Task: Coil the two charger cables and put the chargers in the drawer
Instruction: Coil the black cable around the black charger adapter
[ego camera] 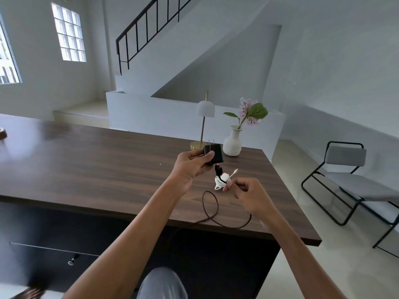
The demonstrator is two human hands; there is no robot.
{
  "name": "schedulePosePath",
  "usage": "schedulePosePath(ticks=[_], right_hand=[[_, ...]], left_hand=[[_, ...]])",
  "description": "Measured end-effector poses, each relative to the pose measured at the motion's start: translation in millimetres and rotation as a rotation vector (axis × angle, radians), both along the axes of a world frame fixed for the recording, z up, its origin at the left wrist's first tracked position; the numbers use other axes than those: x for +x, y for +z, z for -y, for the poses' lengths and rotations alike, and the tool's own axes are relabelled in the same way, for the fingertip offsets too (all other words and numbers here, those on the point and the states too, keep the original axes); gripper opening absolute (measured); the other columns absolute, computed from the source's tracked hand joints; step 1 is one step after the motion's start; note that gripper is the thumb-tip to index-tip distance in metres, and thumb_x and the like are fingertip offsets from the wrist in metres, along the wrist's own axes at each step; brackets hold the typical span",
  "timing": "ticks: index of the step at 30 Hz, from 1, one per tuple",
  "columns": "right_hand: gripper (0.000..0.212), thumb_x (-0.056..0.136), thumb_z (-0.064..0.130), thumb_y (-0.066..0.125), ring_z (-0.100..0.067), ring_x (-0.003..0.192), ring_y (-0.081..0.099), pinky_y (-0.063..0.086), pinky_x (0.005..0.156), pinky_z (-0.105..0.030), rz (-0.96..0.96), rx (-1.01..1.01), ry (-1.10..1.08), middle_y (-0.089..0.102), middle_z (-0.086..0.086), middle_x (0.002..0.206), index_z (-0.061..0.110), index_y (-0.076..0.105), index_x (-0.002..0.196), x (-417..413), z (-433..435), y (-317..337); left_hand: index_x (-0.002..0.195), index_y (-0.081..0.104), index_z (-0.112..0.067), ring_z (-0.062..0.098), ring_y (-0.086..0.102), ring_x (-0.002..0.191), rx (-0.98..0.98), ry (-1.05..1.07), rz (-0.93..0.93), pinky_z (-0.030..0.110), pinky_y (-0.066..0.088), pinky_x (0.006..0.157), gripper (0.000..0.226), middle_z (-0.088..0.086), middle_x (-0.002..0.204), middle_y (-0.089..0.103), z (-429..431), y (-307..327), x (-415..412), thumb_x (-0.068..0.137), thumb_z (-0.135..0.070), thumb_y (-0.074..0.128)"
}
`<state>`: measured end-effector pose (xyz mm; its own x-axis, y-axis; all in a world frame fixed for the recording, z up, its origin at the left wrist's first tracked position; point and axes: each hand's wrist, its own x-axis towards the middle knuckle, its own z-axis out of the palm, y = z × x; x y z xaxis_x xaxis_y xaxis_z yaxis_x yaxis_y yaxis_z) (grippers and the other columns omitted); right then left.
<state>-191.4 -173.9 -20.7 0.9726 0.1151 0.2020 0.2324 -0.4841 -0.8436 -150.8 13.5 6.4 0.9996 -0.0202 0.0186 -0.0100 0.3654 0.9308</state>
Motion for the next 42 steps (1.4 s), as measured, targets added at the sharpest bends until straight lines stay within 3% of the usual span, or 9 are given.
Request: schedulePosePath(ticks=[4, 10, 15, 19, 26, 30, 34, 36, 42], right_hand=[[0.028, 0.098, 0.027, 0.062, 0.007, 0.044, 0.049, 0.033, 0.050, -0.010, 0.076, -0.223, -0.006, 0.056, 0.019, 0.045, 0.018, 0.080, 0.079, -5, -2, 12], [0.029, 0.094, 0.037, 0.066, -0.004, 0.038, 0.039, 0.028, 0.049, -0.015, 0.038, -0.349, 0.088, 0.044, 0.015, 0.038, 0.020, 0.079, 0.075, -15, 20, 36], [0.012, 0.090, 0.031, 0.072, -0.004, 0.075, 0.065, 0.050, 0.079, -0.028, 0.094, -0.460, 0.210, 0.076, 0.008, 0.080, 0.029, 0.081, 0.083, -20, 25, 67], [0.012, 0.088, 0.033, 0.075, -0.007, 0.084, 0.068, 0.053, 0.086, -0.033, 0.228, -0.485, 0.171, 0.077, 0.009, 0.079, 0.027, 0.081, 0.080, -16, 29, 95], [0.016, 0.074, 0.036, 0.086, 0.001, 0.056, 0.053, 0.043, 0.065, -0.022, 0.378, -0.375, 0.096, 0.069, 0.008, 0.059, 0.026, 0.077, 0.066, 0, 42, 119], [0.036, 0.065, 0.048, 0.085, -0.009, 0.064, 0.056, 0.043, 0.069, -0.026, 0.391, -0.234, 0.096, 0.073, -0.016, 0.073, 0.013, 0.080, 0.073, 14, 47, 120], [0.030, 0.077, 0.032, 0.084, 0.002, 0.049, 0.047, 0.037, 0.057, -0.009, 0.324, -0.067, 0.107, 0.061, 0.008, 0.055, 0.003, 0.077, 0.079, 24, 51, 114], [0.031, 0.080, 0.029, 0.081, -0.002, 0.043, 0.037, 0.033, 0.049, -0.011, 0.270, 0.031, 0.107, 0.048, 0.008, 0.049, -0.002, 0.075, 0.079, 29, 52, 104], [0.027, 0.076, 0.046, 0.074, -0.009, 0.045, 0.034, 0.029, 0.044, -0.022, 0.063, 0.269, 0.061, 0.046, 0.000, 0.057, 0.019, 0.076, 0.076, 23, 46, 51]], left_hand=[[0.117, 0.072, -0.003, 0.018, 0.076, 0.096, 0.222, 0.081, 0.089, 0.023, 0.062, 0.081, 0.032, 0.007, 0.103, 0.078, 0, -1, -8, 0.087, -0.011, 0.078], [0.107, 0.078, -0.016, 0.019, 0.076, 0.093, 0.387, 0.346, 0.147, 0.041, 0.060, 0.093, 0.026, 0.001, 0.102, 0.077, -13, -1, 1, 0.081, -0.016, 0.084], [0.115, 0.077, -0.012, 0.019, 0.076, 0.095, 0.569, 0.236, 0.192, 0.043, 0.059, 0.096, 0.043, 0.001, 0.107, 0.078, -6, -5, -8, 0.076, -0.023, 0.089], [0.113, 0.078, -0.016, 0.016, 0.076, 0.095, 0.675, 0.115, 0.238, 0.042, 0.059, 0.096, 0.045, -0.002, 0.102, 0.080, 7, -6, -15, 0.072, -0.029, 0.091], [0.107, 0.079, -0.017, 0.019, 0.078, 0.090, 0.681, -0.078, 0.353, 0.039, 0.060, 0.093, 0.028, 0.001, 0.095, 0.081, 28, 5, -38, 0.079, -0.018, 0.085], [0.119, 0.076, -0.011, 0.019, 0.078, 0.096, 0.585, -0.189, 0.372, 0.035, 0.059, 0.095, 0.035, 0.007, 0.102, 0.081, 29, 8, -48, 0.085, -0.017, 0.080], [0.123, 0.073, -0.010, 0.020, 0.075, 0.105, 0.510, -0.272, 0.370, 0.037, 0.056, 0.101, 0.036, 0.006, 0.109, 0.079, 24, 16, -50, 0.087, -0.016, 0.077], [0.125, 0.072, -0.009, 0.019, 0.075, 0.106, 0.505, -0.307, 0.378, 0.033, 0.056, 0.101, 0.037, 0.009, 0.109, 0.079, 22, 19, -52, 0.088, -0.015, 0.076], [0.126, 0.071, -0.008, 0.026, 0.074, 0.107, 0.310, -0.283, 0.338, 0.033, 0.056, 0.101, 0.037, 0.015, 0.110, 0.078, 17, 16, -49, 0.089, -0.010, 0.074]])
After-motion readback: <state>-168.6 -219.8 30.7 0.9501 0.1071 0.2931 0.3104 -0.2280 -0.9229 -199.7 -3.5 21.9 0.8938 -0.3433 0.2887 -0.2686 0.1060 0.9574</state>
